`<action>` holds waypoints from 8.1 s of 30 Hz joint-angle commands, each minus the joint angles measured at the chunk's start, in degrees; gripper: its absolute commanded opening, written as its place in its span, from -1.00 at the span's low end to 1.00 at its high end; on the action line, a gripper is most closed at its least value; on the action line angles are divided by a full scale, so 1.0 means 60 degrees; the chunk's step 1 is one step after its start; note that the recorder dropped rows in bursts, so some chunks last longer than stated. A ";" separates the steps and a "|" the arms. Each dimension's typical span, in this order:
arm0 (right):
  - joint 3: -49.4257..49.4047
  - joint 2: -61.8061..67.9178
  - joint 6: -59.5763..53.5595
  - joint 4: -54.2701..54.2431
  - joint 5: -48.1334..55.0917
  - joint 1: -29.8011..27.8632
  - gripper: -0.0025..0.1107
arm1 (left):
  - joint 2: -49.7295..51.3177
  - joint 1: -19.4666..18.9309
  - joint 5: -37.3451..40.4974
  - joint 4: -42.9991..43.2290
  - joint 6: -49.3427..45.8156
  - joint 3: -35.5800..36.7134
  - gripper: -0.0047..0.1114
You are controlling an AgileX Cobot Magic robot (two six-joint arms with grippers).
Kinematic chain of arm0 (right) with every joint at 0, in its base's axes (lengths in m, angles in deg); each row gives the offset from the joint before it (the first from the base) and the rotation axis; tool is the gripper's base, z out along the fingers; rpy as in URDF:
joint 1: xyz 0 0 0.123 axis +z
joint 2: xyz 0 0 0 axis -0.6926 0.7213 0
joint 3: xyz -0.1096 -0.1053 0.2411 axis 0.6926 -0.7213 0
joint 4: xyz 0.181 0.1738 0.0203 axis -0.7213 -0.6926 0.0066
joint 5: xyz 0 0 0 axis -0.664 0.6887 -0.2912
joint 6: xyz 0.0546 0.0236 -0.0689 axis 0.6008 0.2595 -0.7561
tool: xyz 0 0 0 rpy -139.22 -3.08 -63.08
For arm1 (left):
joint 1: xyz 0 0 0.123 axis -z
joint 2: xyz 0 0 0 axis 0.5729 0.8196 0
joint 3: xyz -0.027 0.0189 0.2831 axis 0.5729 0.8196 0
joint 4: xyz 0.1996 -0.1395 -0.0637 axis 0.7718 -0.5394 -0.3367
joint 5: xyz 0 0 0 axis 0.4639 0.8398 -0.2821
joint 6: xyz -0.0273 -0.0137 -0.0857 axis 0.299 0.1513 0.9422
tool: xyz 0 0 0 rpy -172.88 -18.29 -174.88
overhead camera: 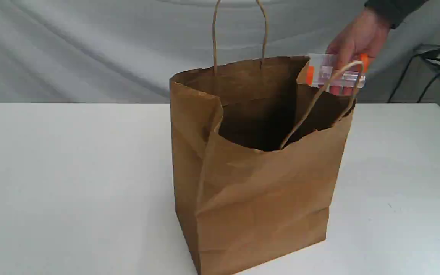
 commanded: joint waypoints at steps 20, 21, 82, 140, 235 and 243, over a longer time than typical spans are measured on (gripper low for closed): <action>-0.0036 -0.0059 -0.0164 0.1079 0.1092 -0.0052 -0.96 | 0.7365 0.1265 0.8913 -1.1672 -1.4790 -0.6252 -0.92; -0.0036 -0.0059 -0.0164 0.1106 0.1154 -0.0052 -0.96 | 0.7781 0.1265 0.9207 -1.1672 -1.4908 -0.6501 -0.92; 0.0240 -0.0059 -0.0230 0.0388 0.0961 -0.0052 -0.96 | 1.4988 0.8658 0.1456 -1.0599 -1.7304 -1.1355 -0.92; 1.8141 1.7071 -0.5654 0.2687 1.1566 0.1665 0.08 | 1.4069 0.6320 0.6703 -0.8105 -1.5290 -1.1338 -0.92; 1.6524 1.9380 -0.4331 -0.3179 1.1566 0.1390 -0.96 | 1.3074 0.6320 0.7218 -0.7531 -1.4007 -1.4237 -0.92; 1.6524 1.9380 -0.4391 -0.3179 1.1566 0.1390 -0.96 | 1.3115 0.6320 0.7294 -0.7015 -1.3527 -1.4237 -0.92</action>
